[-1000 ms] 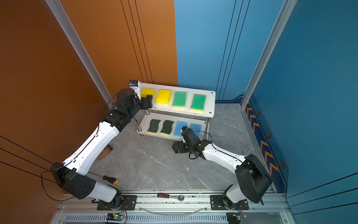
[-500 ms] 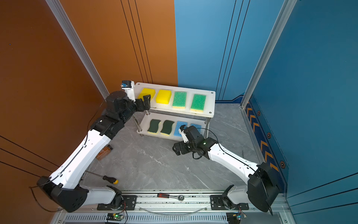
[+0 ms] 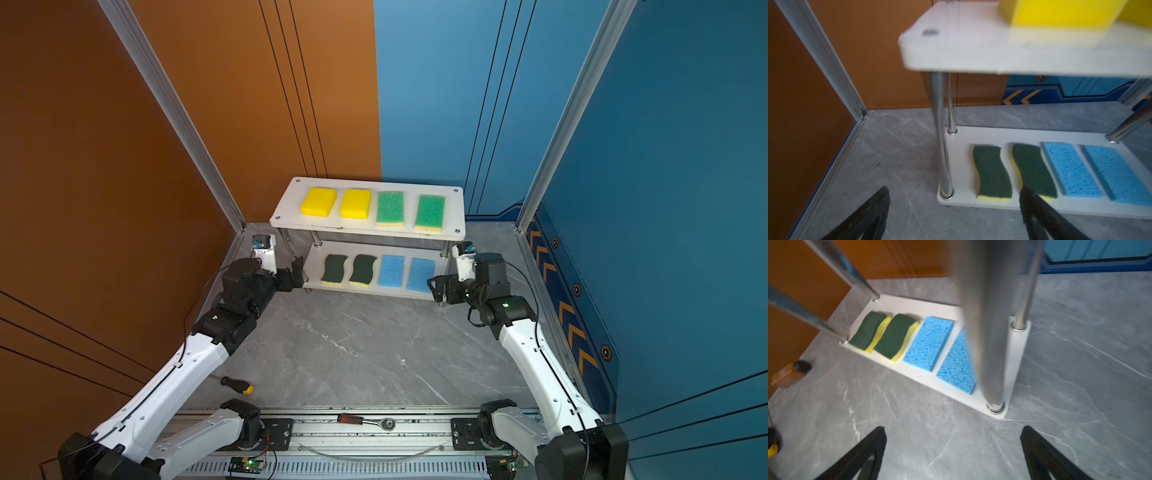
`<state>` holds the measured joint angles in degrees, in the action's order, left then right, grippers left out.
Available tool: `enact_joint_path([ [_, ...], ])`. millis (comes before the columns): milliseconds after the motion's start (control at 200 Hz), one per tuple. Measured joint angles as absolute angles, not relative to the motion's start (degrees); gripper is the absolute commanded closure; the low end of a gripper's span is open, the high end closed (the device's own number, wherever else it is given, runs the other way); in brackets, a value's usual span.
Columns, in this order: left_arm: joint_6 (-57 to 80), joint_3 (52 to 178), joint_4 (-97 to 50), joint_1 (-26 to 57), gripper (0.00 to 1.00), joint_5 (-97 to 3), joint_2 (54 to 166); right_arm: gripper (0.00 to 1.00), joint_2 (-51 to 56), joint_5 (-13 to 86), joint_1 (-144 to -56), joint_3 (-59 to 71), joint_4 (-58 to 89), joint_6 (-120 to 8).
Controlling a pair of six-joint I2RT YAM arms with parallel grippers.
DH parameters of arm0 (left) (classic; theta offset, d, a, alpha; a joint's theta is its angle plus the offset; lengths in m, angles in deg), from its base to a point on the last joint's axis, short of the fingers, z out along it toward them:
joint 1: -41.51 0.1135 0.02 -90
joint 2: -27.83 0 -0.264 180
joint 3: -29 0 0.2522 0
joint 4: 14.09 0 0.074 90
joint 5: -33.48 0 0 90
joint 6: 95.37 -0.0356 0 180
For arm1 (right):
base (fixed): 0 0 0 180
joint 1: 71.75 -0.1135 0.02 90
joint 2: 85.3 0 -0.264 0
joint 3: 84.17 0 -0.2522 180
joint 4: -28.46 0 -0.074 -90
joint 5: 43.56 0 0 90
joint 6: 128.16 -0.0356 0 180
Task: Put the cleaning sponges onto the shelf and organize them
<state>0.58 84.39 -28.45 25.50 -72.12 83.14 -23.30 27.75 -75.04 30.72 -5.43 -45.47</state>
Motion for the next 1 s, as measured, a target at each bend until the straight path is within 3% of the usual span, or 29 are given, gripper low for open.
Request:
enact_joint_path([
  [125,0.45,72.96,-22.77,31.46,0.02,-72.47,81.89,0.00,-22.03,24.40,-64.33,36.44,2.09,-47.83],
  [250,0.56,66.70,-19.31,34.96,0.02,-72.14,81.41,0.00,-20.02,20.88,-58.96,40.09,7.30,-50.54],
  [1001,0.01,65.87,-11.42,38.00,0.02,-69.78,81.83,0.00,-18.69,16.99,-59.48,40.79,12.30,-51.96],
])
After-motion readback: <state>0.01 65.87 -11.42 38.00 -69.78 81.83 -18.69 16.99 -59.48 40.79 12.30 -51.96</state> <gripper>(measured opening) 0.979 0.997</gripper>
